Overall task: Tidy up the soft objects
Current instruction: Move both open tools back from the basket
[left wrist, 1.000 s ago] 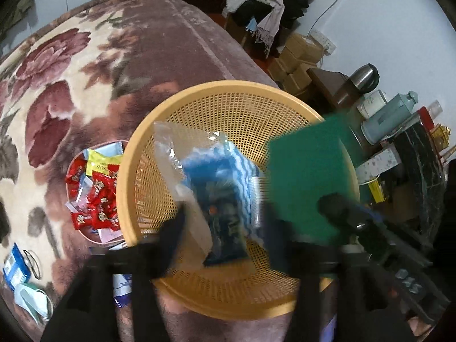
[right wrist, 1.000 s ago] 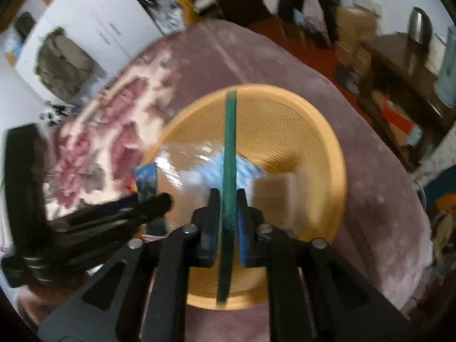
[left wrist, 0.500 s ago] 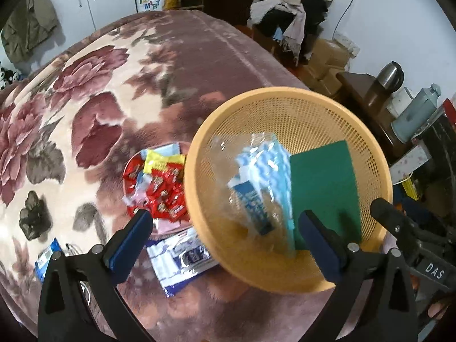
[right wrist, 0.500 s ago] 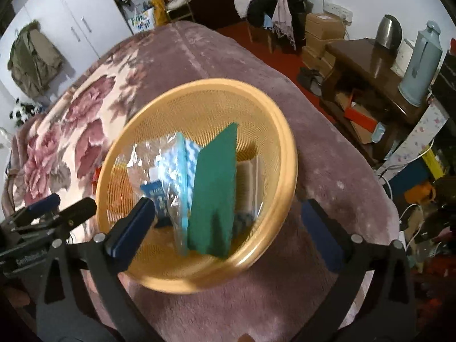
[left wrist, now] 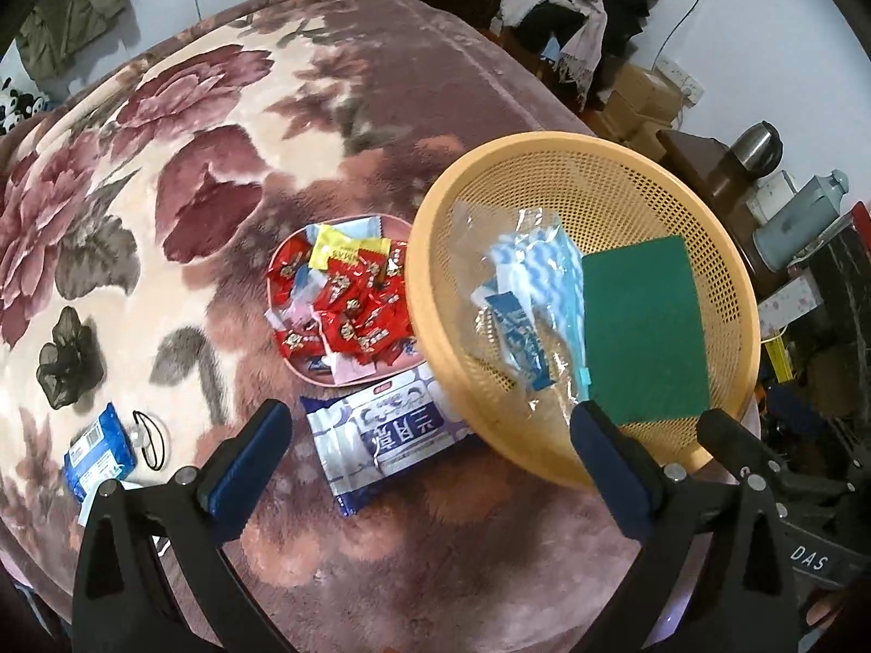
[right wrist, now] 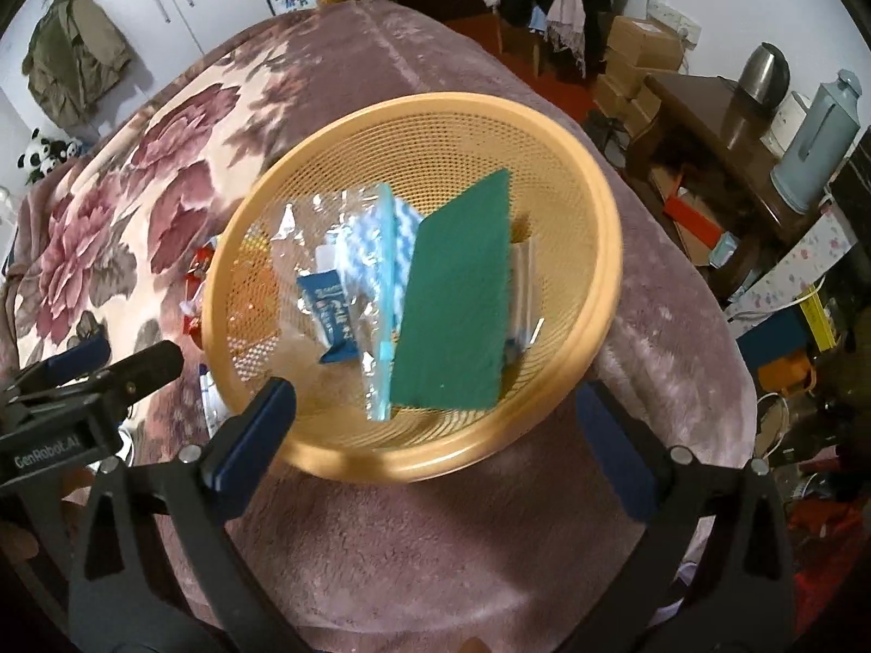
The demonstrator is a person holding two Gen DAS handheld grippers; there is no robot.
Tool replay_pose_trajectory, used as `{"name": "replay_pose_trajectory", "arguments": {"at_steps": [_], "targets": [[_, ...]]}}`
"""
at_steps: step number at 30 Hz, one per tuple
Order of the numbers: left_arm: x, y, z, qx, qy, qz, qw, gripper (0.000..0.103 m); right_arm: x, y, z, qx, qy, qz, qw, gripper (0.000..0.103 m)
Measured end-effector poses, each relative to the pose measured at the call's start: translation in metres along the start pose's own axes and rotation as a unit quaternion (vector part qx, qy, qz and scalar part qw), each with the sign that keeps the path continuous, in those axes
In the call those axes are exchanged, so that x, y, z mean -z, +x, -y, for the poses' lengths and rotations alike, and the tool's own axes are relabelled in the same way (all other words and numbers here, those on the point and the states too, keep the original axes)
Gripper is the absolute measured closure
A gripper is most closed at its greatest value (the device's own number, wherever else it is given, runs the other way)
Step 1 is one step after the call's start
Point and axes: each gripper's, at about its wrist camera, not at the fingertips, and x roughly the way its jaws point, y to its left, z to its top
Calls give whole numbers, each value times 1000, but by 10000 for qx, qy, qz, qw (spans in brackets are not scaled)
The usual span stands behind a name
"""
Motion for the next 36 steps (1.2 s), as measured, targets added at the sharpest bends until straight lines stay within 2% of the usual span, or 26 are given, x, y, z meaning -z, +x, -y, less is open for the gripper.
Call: {"name": "replay_pose_trajectory", "arguments": {"at_steps": [23, 36], "targets": [[12, -8, -36, 68, -183, -57, 9998, 1, 8, -1, -35, 81, -201, -24, 9998, 0], [21, -19, -67, 71, -386, 5, 9992, 1, 13, -4, -69, 81, -472, -18, 9989, 0]]}}
